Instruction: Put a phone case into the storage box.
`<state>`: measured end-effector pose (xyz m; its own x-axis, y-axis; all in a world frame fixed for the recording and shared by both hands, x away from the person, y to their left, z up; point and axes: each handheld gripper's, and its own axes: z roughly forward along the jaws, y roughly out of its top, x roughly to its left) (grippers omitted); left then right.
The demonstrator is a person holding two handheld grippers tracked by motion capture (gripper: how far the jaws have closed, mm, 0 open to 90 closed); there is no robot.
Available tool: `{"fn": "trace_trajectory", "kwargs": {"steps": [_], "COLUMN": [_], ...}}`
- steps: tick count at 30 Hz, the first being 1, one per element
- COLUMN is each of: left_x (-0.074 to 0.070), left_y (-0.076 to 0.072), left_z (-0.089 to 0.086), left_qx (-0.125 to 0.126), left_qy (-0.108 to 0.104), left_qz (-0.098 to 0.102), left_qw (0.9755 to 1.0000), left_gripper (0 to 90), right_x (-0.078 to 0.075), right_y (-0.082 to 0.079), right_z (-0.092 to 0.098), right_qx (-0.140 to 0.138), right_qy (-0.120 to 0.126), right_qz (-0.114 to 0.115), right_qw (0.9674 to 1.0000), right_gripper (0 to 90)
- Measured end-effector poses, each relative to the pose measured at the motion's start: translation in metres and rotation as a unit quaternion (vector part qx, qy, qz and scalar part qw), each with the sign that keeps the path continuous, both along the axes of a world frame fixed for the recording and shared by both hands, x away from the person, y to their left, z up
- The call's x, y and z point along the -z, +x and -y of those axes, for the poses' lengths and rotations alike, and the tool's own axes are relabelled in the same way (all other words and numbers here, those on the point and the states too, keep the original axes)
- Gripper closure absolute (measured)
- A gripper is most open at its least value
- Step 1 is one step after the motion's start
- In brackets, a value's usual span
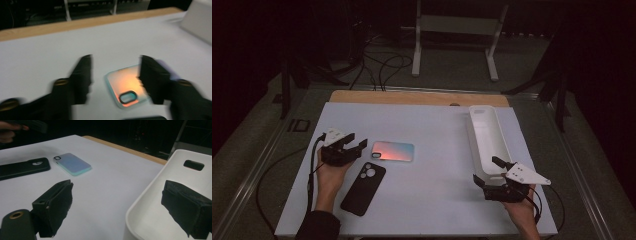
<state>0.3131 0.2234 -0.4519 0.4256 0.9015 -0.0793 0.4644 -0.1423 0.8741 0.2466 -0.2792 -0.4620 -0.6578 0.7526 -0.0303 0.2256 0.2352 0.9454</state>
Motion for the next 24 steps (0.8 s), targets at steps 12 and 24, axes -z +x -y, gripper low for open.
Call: {"fn": "trace_trajectory", "kwargs": {"steps": [12,24], "left_x": [0.007,0.023], "left_y": [-0.075,-0.095], "left_z": [-0.011,-0.018], "left_qx": [0.026,0.023], "left_qy": [-0.002,-0.026], "left_qz": [0.054,0.079], "left_qw": [0.9982,0.9963], "left_gripper": [0.7,0.1], "right_x": [0.001,0.002], "right_y": [-0.001,-0.001], "right_z": [-0.003,-0.006], "right_qx": [-0.008,-0.011], "right_qy": [0.006,0.013], "right_qz": [0.004,0.01], "right_qw": [0.9999,0.9998], "right_gripper": [9.7,9.7]}}
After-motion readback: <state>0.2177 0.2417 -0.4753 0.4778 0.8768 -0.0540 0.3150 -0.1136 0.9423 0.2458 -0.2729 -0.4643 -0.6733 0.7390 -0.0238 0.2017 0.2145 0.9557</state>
